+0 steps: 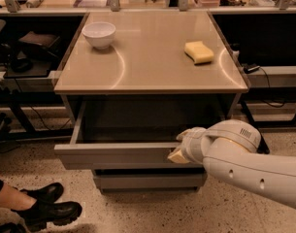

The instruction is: Open top drawer

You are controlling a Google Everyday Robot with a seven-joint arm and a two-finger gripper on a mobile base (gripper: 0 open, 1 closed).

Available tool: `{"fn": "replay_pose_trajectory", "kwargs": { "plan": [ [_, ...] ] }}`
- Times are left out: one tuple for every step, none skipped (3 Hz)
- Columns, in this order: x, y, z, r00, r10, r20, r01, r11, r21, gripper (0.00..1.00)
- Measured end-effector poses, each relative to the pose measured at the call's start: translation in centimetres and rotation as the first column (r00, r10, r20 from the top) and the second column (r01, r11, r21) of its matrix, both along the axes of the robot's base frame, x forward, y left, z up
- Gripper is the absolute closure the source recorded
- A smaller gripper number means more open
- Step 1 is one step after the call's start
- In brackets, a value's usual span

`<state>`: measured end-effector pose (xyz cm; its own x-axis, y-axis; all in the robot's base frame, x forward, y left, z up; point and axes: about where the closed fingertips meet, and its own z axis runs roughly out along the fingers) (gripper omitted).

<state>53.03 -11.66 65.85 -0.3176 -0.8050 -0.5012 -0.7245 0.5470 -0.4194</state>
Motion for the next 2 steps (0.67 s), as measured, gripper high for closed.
{"fn": "replay_pose_trajectory", "kwargs": {
  "plan": [
    [-0.4, -0.4, 0.5, 0.9999, 0.001, 0.016, -0.001, 1.000, 0.002, 1.00],
    [-3.4, -0.9, 1.4, 0.9964, 0.047, 0.070, -0.047, 0.999, 0.004, 1.00]
  ]
}}
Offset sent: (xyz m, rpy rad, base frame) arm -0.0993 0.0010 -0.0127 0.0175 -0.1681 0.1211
